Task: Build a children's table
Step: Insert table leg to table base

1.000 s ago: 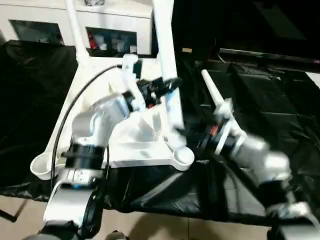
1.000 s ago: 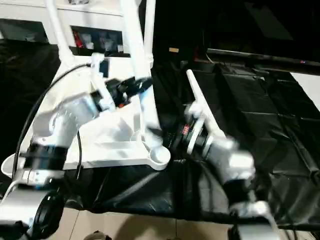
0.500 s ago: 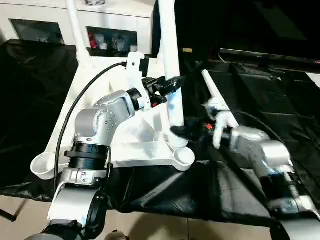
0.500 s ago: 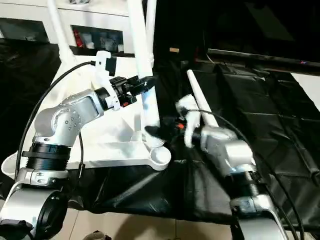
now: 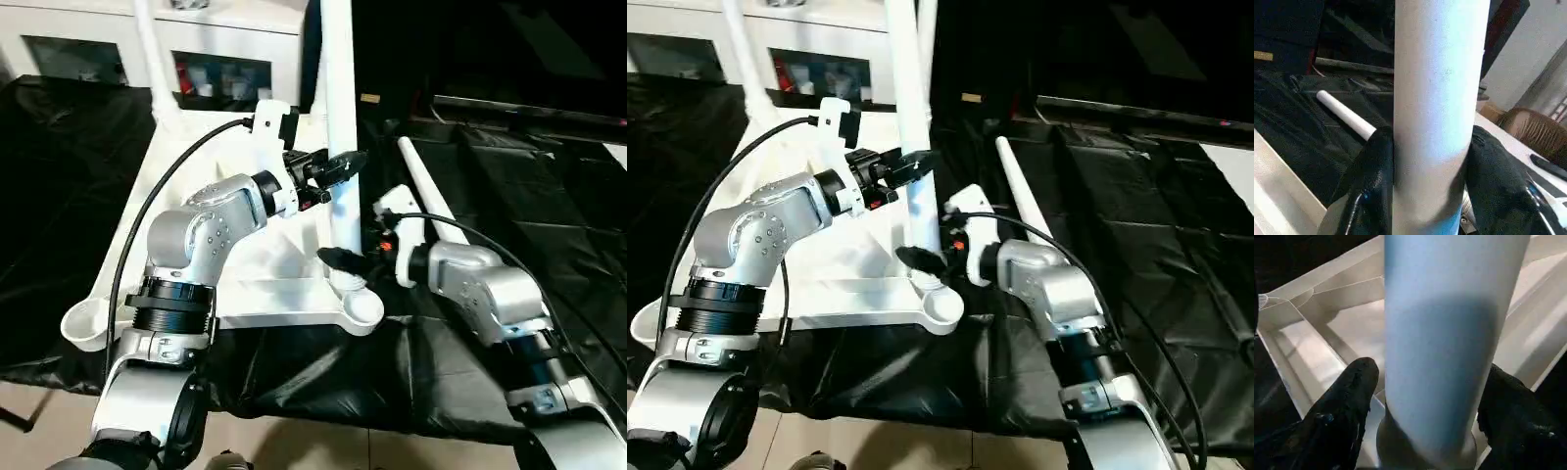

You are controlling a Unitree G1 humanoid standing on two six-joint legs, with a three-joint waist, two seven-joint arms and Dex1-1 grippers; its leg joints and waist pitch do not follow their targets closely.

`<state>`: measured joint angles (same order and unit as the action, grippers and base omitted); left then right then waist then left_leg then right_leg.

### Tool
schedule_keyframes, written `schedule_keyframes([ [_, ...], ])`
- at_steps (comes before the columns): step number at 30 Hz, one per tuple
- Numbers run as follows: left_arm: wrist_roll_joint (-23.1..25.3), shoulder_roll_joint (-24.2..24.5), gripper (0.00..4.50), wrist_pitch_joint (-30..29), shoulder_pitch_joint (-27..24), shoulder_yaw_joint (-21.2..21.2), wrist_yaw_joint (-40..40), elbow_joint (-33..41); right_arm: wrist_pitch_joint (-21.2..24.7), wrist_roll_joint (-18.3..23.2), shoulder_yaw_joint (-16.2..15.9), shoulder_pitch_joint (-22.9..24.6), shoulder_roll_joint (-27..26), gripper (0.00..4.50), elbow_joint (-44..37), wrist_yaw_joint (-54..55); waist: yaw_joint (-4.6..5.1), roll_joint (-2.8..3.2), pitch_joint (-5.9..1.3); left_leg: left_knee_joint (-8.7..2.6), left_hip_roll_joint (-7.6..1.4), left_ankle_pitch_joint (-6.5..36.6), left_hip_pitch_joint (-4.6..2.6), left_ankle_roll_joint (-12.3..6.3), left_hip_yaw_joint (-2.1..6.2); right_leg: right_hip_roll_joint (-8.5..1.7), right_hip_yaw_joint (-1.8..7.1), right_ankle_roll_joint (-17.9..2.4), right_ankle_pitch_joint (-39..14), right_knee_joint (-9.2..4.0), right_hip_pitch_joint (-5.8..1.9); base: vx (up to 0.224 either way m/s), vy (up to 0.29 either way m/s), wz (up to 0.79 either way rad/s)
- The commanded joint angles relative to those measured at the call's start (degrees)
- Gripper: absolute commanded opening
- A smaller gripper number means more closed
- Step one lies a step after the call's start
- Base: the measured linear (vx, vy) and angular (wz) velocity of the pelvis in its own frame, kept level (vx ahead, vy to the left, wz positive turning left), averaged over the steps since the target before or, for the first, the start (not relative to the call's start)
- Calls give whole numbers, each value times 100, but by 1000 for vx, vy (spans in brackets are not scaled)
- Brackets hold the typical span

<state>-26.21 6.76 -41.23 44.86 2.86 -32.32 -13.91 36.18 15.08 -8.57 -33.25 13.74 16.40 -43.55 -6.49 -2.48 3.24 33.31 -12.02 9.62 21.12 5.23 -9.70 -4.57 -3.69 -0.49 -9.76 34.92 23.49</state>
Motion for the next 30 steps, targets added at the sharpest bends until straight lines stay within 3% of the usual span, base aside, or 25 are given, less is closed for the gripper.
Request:
schedule_keyframes([
  [1, 75, 56, 182, -54, 34, -158, -39, 26, 103, -36, -21, -92, 29, 298, -95, 70, -17, 29, -401, -365, -62, 1006, -49, 82, -16, -294, 214, -890, -1199, -395, -339, 0, 0, 0],
  [11, 118, 82, 182, -55, 27, -206, -59, 3, 24, 16, 58, -72, 12, 219, -58, 4, -8, 34, -408, -360, -59, 994, -52, 95, -18, -283, 213, -962, -975, -377, -347, 0, 0, 0],
  [12, 148, 88, 182, -80, 36, -198, 16, -55, -97, 100, 102, -46, 7, 219, -49, -93, -7, 29, -410, -358, -57, 990, -49, 94, -19, -282, 214, -964, -965, -374, -351, 0, 0, 0],
  [13, 165, 89, 238, -95, 44, -188, 70, -91, -157, 145, 121, -32, 8, 200, -48, -150, -8, 35, -410, -358, -59, 994, -49, 88, -18, -285, 213, -972, -954, -373, -351, 0, 0, 0],
  [17, -114, 113, 258, -218, 27, -122, -257, -55, -374, 565, 338, 93, 31, 195, -170, -687, -13, 26, -416, -350, -61, 983, -48, 3, -23, -285, 210, -1045, -843, -364, -357, 0, 0, 0],
  [19, -208, 126, 296, -136, 28, -45, -414, -68, -330, 880, 492, 167, 100, 192, -322, -1064, -16, 27, -419, -345, -64, 974, -48, -54, -23, -282, 206, -1102, -782, -358, -363, 0, 0, 0],
  [23, -557, 200, 314, -265, 18, 62, -875, 10, -121, 1246, 597, 237, 252, 192, -521, -1566, -36, 22, -414, -340, -66, 923, -43, -115, -24, -287, 208, -1168, -766, -350, -370, 0, 0, 0],
  [24, -845, 296, 317, -468, 9, 115, -1269, 81, 38, 1486, 639, 296, 408, 192, -664, -1969, -28, 26, -412, -338, -58, 941, -45, -113, -28, -279, 202, -1191, -788, -350, -376, 0, 0, 0],
  [29, -1032, 374, 317, -601, 50, 181, -1533, 31, 212, 1709, 609, 371, 641, 192, -789, -2405, -39, 24, -399, -342, -64, 1063, -48, -100, -24, -290, 198, -1153, -1100, -388, -364, 0, 0, 0],
  [30, -1148, 349, 317, -640, 97, 286, -1555, -17, 301, 1800, 603, 401, 714, 192, -841, -2519, -38, 50, -399, -341, -67, 1078, -53, -83, -22, -288, 200, -1148, -1117, -387, -359, 0, 0, 0],
])
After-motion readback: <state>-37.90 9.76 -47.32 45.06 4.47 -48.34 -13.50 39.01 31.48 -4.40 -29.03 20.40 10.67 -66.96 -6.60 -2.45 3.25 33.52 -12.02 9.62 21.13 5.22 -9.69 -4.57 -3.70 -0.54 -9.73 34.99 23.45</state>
